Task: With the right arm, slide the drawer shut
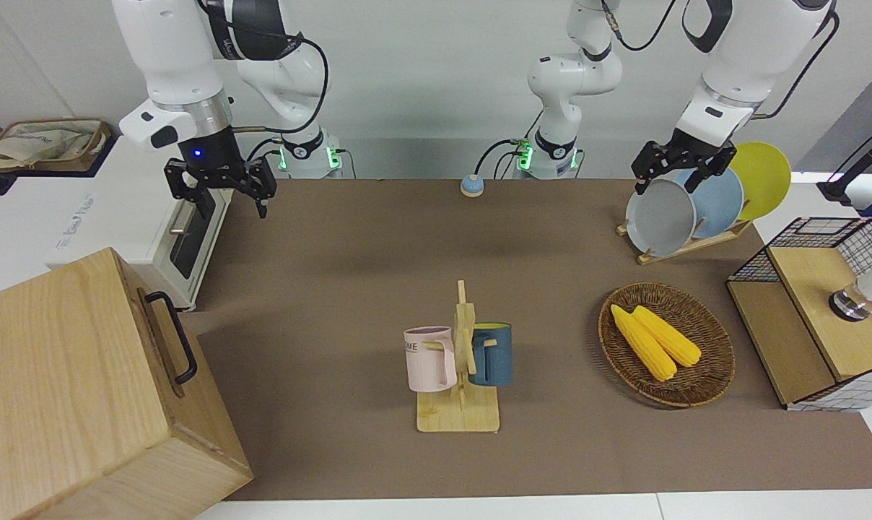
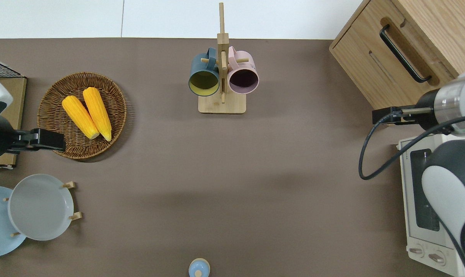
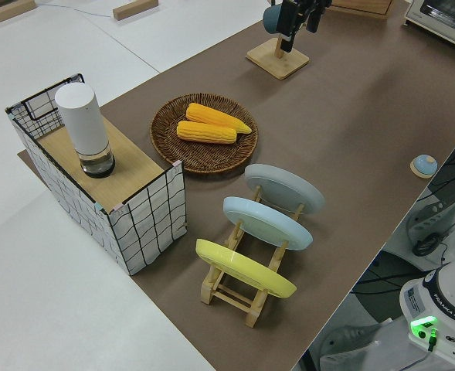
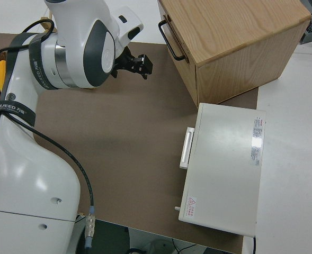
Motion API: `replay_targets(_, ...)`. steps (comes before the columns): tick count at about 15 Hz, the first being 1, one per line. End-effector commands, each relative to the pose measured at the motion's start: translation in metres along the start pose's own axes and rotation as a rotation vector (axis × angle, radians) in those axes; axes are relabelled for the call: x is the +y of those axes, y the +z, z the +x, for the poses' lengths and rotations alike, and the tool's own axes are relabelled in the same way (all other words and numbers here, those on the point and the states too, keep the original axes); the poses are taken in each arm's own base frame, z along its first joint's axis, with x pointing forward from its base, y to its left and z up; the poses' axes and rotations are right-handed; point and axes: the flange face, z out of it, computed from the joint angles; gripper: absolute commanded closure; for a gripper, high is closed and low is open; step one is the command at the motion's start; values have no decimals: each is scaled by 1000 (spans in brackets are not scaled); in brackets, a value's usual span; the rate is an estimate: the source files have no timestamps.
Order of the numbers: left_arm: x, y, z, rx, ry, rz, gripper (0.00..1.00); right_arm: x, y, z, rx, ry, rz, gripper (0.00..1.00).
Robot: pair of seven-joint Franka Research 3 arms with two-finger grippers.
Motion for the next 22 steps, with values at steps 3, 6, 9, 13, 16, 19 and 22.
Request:
replay_targets(3, 0, -5, -3, 5, 10, 13, 5, 2, -5, -31, -28, -41, 76, 13)
replay_targets(6, -1, -5, -3, 4, 8, 13, 5, 4, -5, -33, -45, -80, 91, 13)
replay_targets(9, 0, -5, -3, 5, 8, 13, 2, 4, -4, -30, -45, -93, 83, 13)
replay_targets(13, 0, -5, -3, 5, 8, 13, 2, 0, -9, -30, -48, -110, 71, 13)
replay_targets(16, -1, -5, -3, 5, 8, 13, 2, -2, -24, -26, -54, -122, 54, 13)
replay_targets(19, 0, -4, -3, 4, 10, 13, 5, -5, -30, -24, -52, -130, 53, 13)
replay_targets(22, -1, -5, -3, 5, 7, 13, 2, -5, -31, -24, -51, -132, 43, 13)
